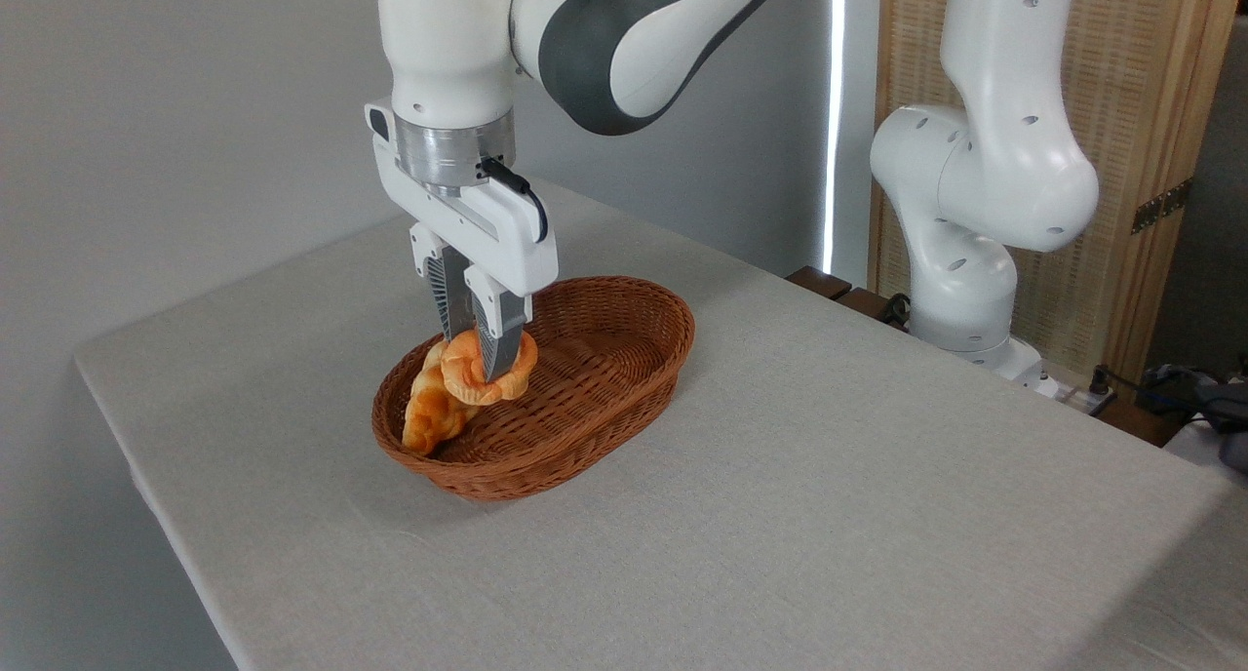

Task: Put bread into the basket
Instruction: 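Open the gripper to release the bun and raise it slightly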

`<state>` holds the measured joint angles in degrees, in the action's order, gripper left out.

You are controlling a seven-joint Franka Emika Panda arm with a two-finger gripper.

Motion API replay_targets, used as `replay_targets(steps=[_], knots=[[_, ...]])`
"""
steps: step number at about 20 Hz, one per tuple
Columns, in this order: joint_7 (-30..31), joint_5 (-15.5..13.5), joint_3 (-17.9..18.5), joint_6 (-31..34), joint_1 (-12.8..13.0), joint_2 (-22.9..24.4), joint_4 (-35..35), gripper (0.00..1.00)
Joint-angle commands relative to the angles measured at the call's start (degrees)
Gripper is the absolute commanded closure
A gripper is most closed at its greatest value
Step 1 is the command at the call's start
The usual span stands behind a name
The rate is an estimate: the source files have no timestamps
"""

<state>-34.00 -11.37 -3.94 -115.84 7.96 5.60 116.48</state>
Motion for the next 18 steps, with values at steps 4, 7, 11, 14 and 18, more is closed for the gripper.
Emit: replay_targets(steps=[4, 7, 11, 14, 18], knots=[[0.6, -0.2, 0.1, 0.4, -0.1, -0.4, 0.0, 0.00], [0.5, 0.0, 0.2, 0.3, -0.1, -0.6, -0.1, 0.00], [0.3, 4.6, 0.9, -0.2, -0.6, -0.5, -0.2, 0.00], [-1.1, 9.3, 4.7, -0.5, -0.7, -0.1, -1.2, 0.00], [-7.8, 9.3, 8.6, -0.4, -0.7, -0.1, -1.4, 0.00]])
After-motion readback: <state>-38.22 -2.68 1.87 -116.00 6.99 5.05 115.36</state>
